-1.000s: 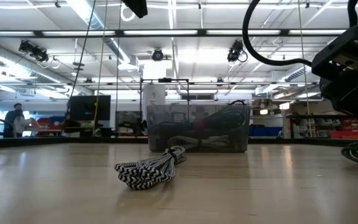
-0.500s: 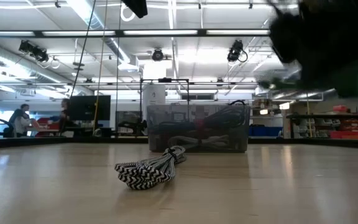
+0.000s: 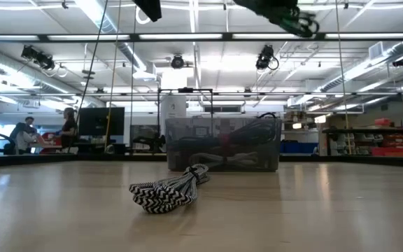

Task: Pick and place USB-C Cables
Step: Put the black and green charger cable into the black bin

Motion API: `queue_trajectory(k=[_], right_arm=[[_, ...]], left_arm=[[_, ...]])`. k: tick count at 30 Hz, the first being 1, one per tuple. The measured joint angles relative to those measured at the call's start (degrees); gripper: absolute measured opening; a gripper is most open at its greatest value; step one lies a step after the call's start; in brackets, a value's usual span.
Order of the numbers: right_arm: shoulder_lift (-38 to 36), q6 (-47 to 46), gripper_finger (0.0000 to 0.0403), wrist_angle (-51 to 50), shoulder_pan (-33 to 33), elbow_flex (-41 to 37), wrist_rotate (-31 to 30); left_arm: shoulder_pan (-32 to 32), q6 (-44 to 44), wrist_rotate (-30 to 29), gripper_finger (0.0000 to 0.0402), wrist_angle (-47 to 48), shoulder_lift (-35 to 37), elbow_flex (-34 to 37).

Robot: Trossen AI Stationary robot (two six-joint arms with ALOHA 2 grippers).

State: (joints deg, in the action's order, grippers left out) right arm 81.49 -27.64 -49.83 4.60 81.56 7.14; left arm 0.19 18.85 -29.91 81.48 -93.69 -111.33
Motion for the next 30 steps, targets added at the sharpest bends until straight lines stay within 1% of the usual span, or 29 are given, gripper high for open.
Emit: queue_trajectory(k=[5, 8, 12, 15, 21, 23, 26, 30], right_arm=[[2.8, 15.2, 0.0018, -14.0, -8.6, 7.5, 3.2], [5.5, 23.7, 0.0018, -18.5, -12.9, 9.5, 5.4], [9.3, 32.7, 0.0018, -18.9, -17.3, 10.4, 10.8], [12.7, 38.6, 0.0018, -18.1, -19.8, 10.4, 12.9], [20.0, 46.6, 0.0018, -15.1, -22.4, 10.4, 18.0], [22.6, 48.7, 0.0018, -14.9, -22.7, 11.4, 18.9], [26.7, 51.9, 0.0018, -15.8, -22.8, 15.8, 20.0], [31.8, 55.3, 0.0018, -18.6, -22.3, 25.3, 21.4]], left_arm=[[0.8, 1.5, 0.0, 0.0153, 5.4, 0.0, 0.0], [1.0, 3.1, 0.0, 0.0153, 7.0, 0.0, 0.0], [1.0, 4.2, 0.0, 0.0153, 7.1, 0.0, 0.0], [1.0, 4.5, 0.0, 0.0153, 7.1, 0.0, 0.0], [1.0, 5.6, 0.0, 0.0153, 7.1, 0.0, 0.0], [1.0, 5.9, 0.0, 0.0153, 7.1, 0.0, 0.0], [1.0, 6.1, 0.0, 0.0153, 6.9, 0.0, 0.0], [1.0, 6.6, 0.0, 0.0153, 7.2, 0.0, 0.0]])
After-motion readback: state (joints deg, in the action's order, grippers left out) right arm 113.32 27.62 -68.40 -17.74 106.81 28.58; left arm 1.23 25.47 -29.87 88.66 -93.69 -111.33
